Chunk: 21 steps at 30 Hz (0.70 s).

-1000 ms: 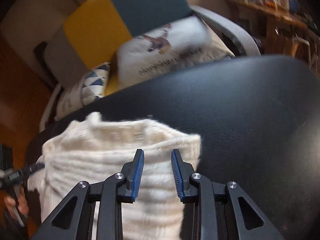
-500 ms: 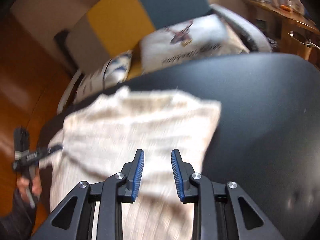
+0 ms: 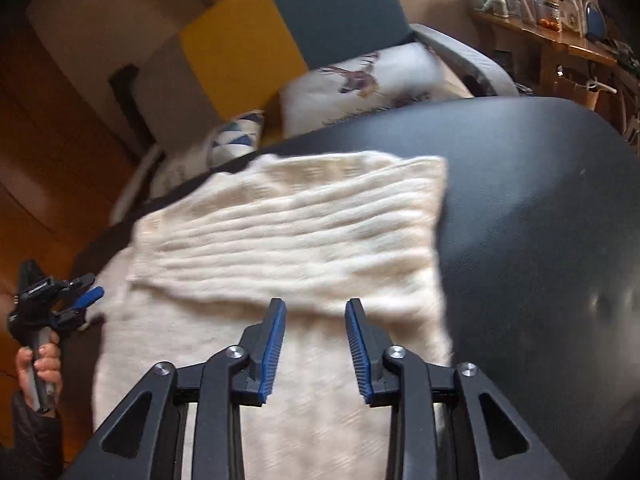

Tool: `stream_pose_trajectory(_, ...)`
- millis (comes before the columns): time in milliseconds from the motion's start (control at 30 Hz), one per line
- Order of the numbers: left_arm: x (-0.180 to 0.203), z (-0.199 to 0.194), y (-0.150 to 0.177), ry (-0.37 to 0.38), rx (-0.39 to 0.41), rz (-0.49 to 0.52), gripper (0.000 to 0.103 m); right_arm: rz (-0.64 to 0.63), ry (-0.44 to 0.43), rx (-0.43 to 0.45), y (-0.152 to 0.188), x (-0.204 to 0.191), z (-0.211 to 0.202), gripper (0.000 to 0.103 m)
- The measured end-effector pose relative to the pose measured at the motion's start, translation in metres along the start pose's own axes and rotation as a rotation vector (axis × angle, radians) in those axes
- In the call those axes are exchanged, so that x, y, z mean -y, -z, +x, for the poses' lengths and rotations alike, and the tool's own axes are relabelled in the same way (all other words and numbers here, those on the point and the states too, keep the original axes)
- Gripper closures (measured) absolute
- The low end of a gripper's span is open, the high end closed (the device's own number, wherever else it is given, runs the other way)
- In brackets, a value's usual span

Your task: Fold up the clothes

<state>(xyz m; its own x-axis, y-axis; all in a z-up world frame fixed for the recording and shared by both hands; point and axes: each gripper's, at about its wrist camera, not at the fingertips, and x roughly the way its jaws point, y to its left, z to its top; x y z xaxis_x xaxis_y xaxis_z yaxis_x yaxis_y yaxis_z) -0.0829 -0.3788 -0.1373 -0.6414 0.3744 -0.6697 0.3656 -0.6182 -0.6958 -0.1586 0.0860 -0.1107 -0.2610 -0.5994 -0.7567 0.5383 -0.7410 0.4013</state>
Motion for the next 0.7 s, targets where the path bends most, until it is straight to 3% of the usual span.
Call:
stream_pose_trajectory(133, -0.077, -0.088, 0.007, 0.152, 0.14, -0.27, 0.068, -0.042, -0.098, -0.016, 0.044, -0.046, 0.0, 0.07)
stream_pose_trajectory(267, -0.173, -0.19, 0.013, 0.113, 0.328, -0.465, 0.067, -0.08, -0.17, -0.052, 0.08, -0.087, 0.01, 0.07)
stream_pose_trajectory(400, -0.263, -0.271, 0.014, 0.091, 0.495, -0.66, 0.066, -0.172, -0.161, -0.113, 0.1, -0.127, 0.024, 0.07)
stream_pose_trajectory(533, -0.313, -0.291, 0.001, 0.089, 0.508, -0.762, 0.066, -0.189, -0.148, -0.138, 0.101, -0.145, 0.033, 0.07)
stream_pose_trajectory(700, -0.337, -0.274, -0.016, 0.046, 0.463, -0.816, 0.066, -0.182, -0.128, -0.143, 0.095, -0.149, 0.035, 0.07)
